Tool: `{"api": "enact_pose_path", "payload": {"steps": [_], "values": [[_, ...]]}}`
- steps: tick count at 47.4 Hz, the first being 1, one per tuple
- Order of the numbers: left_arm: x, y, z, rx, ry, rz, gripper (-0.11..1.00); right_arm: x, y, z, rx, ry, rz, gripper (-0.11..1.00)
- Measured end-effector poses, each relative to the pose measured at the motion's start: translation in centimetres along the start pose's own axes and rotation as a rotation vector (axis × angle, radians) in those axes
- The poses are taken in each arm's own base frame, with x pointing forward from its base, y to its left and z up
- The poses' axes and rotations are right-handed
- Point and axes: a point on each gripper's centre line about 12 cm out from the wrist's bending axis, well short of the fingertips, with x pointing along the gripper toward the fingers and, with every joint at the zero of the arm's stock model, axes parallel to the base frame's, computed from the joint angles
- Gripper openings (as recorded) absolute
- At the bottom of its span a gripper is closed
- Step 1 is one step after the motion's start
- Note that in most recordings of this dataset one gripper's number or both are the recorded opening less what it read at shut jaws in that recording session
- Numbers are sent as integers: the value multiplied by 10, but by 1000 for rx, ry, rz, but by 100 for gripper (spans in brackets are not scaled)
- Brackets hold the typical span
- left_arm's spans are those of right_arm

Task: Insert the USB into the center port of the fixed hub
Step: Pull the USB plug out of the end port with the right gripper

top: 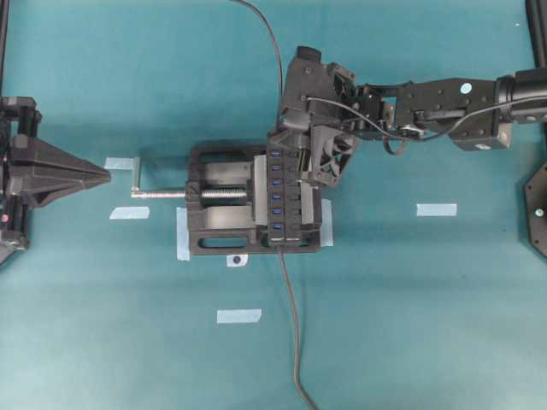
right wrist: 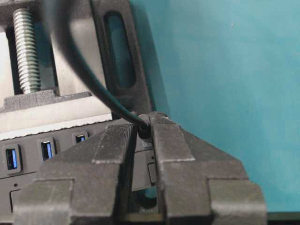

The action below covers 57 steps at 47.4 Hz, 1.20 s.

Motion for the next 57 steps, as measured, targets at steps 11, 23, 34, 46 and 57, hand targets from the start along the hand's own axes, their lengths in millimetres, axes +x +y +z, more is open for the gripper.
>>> {"api": "enact_pose_path", "payload": {"steps": [11, 23, 34, 46, 57], "values": [[0, 0, 0, -1, 2, -1, 1, 0, 1, 0, -3, 1, 1, 10], [0, 0, 0, 0, 2, 0, 1, 0, 1, 0, -3, 0, 1, 10], [0, 0, 0, -1, 3, -1, 1, -4, 0, 3, -1, 6, 0, 10], [0, 0, 0, 0, 0, -2, 1, -17, 2, 16, -7, 0, 1, 8], [0, 0, 0, 0, 3, 0, 1, -29, 8, 27, -15, -12, 10, 7]]}}
